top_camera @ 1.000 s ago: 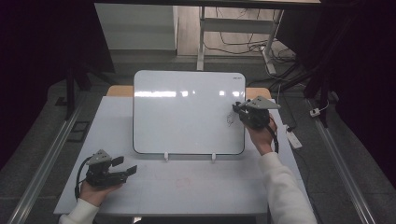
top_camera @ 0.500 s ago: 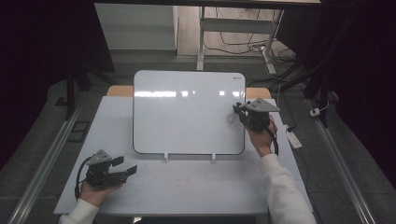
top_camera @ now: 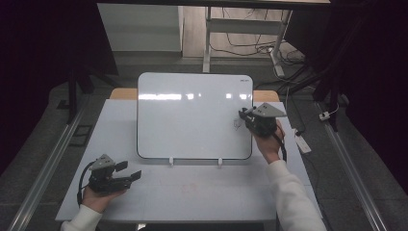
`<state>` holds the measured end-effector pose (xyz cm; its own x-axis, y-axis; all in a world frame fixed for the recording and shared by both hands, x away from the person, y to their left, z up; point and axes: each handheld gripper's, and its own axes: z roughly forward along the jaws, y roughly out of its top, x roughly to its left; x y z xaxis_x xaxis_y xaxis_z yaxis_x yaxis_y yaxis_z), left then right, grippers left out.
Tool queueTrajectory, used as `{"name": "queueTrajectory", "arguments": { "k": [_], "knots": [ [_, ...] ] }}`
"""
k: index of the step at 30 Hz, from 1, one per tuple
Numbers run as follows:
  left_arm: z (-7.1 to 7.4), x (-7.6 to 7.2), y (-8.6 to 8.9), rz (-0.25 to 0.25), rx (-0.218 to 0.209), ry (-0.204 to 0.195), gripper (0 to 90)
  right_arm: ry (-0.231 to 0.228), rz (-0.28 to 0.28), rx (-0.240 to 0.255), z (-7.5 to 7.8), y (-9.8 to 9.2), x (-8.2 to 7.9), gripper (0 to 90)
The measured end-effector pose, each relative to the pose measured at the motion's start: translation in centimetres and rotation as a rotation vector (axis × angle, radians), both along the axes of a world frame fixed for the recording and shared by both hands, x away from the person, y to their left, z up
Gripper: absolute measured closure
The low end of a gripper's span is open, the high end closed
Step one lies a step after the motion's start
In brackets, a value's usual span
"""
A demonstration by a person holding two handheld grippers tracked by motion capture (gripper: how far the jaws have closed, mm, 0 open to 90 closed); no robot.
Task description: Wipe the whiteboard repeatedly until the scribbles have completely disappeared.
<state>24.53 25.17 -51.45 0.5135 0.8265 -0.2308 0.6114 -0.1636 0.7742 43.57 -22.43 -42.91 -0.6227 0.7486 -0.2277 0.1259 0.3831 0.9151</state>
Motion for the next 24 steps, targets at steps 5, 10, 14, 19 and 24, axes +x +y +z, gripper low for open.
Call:
{"name": "queueTrajectory", "arguments": {
  "k": [5,10,14,19,24],
  "knots": [
    [-0.1,0.0,0.2,0.002,-0.002,0.002,27.3,0.032,0.059,-0.001,-0.3,1.1,-0.2,77.2],
    [-0.1,0.2,0.2,-0.001,-0.005,0.005,27.4,0.037,0.121,-0.050,-1.7,2.0,-1.7,77.2],
    [0.0,0.1,-0.1,-0.004,-0.002,0.002,27.3,0.003,0.007,0.001,0.1,0.5,0.1,77.2],
    [-0.1,0.1,0.1,-0.001,-0.008,0.003,27.3,0.038,0.070,-0.024,-0.9,1.2,-0.9,77.2],
    [-0.1,0.2,0.1,-0.003,-0.008,0.005,27.4,0.034,0.119,-0.064,-2.3,2.0,-2.5,77.2]
  ]
}}
